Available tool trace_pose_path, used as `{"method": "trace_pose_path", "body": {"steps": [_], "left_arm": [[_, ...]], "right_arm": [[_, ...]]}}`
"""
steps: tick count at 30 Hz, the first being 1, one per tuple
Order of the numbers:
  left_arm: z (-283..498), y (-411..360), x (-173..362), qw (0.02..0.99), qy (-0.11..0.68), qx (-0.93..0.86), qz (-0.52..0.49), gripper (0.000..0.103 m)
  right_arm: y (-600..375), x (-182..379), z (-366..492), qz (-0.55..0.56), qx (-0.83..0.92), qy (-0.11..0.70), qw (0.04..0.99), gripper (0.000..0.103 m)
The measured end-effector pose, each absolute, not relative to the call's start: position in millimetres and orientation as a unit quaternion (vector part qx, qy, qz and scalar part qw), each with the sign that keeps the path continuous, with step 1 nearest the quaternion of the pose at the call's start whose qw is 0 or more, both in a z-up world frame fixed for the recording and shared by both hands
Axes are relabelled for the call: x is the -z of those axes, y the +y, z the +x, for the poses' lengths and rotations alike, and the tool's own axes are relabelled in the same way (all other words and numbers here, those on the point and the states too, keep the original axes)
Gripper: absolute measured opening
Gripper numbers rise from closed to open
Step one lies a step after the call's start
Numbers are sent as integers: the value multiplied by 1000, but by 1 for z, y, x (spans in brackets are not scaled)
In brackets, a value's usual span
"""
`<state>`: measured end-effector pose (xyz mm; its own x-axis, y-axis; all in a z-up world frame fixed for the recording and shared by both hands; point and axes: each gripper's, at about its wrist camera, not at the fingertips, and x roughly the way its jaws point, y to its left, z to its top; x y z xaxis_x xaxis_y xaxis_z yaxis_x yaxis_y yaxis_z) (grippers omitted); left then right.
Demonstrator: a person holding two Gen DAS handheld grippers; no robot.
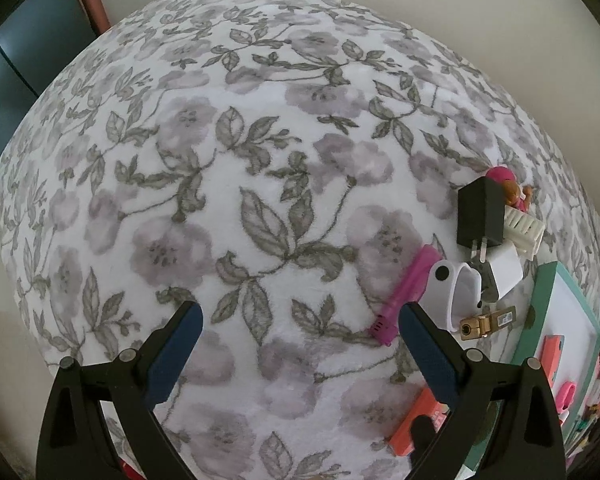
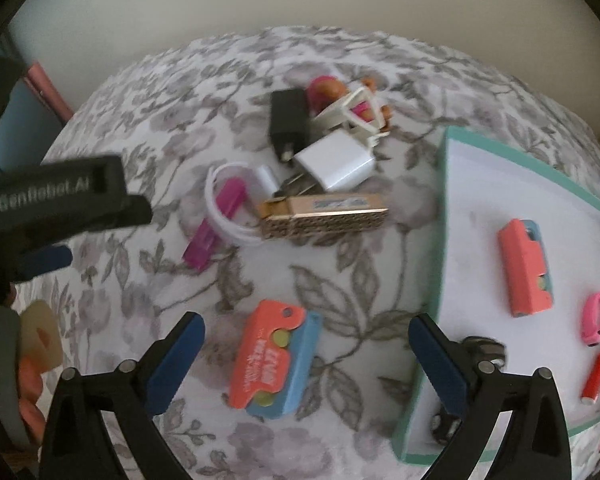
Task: Organize rigid objects
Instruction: 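Move both tools back to the pile toward the pink lighter and carrot knife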
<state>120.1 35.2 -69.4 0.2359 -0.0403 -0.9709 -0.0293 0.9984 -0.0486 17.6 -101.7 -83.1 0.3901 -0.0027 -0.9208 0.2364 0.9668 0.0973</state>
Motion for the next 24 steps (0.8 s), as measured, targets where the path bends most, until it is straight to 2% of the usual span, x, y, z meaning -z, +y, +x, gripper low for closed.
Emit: {"method": "trace_pose_path", "body": {"steps": [17,24], "left_arm": [[121,15,93,765,643,38,9,98],[123,-7,107,766,638,56,58,98]], "right_arm": [[-87,115,19,82,50,591,801,103],[-92,114,18,75,58,589,803,94]]}}
